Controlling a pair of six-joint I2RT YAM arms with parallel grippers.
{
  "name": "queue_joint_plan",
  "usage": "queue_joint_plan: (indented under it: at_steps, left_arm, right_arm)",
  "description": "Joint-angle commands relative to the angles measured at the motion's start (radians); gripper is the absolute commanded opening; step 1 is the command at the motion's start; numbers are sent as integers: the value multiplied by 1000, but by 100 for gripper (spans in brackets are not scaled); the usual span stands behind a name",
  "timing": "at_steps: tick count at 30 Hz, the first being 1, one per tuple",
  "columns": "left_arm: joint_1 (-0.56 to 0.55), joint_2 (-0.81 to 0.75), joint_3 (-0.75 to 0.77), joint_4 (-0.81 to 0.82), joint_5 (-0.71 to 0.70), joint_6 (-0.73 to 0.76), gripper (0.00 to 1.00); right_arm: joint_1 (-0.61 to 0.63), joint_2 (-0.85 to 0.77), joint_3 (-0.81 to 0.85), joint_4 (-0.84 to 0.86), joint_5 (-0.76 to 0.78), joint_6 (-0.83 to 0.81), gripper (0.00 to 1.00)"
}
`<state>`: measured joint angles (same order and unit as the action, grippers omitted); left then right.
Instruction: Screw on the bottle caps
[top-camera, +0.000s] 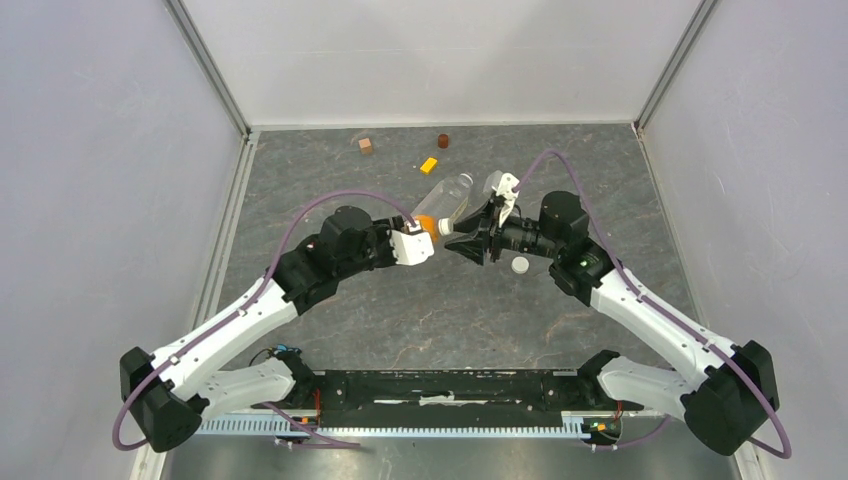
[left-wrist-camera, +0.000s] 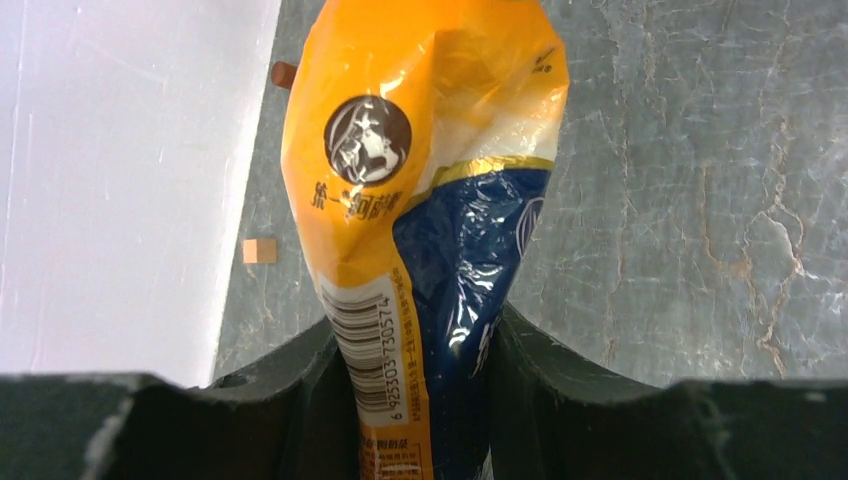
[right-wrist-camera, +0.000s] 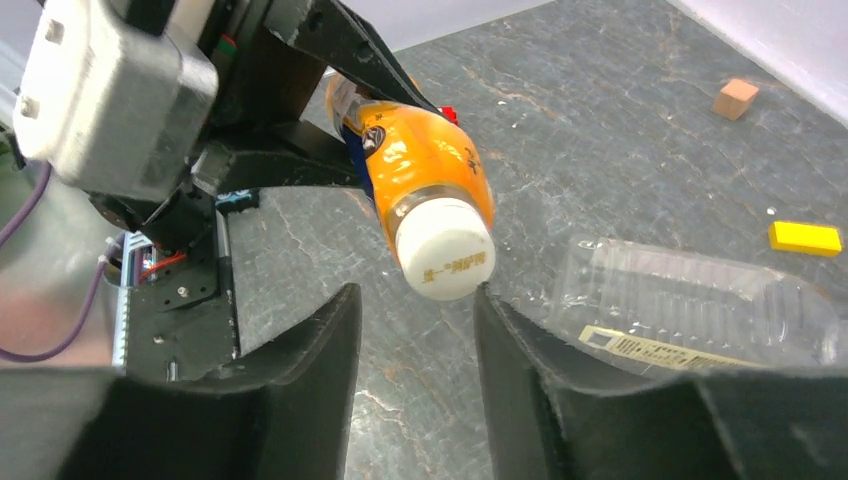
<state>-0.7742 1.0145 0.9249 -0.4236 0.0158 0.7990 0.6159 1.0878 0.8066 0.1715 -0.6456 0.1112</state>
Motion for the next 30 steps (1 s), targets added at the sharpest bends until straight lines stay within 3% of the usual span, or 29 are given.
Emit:
queue_joint_plan:
  at_steps: [1,2,8,13,24,30]
  left_arm:
    - [-17,30,-38,297,9,-100,2]
    - [-17,33,-44,312,3,-118,2]
    - [-16,56,-67,388,-31,-304,2]
    - [-16,48,-116,503,7,-432,2]
    - [-17,62,-147,633,117,-546,2]
    - [-17,109,-142,718,185,-582,3]
  right_arm:
    - [-6,-1,-5,44,-95,-16,84]
    - [-16,2,-2,44,-103,-8,98]
    - [-41,-32,34,46,-59,72,98]
    - [-43,-120,-32,159,-115,68,98]
    - [-44,-137,-25,228,278,269,93]
    - [-44,-97,-13,321,407,358,92]
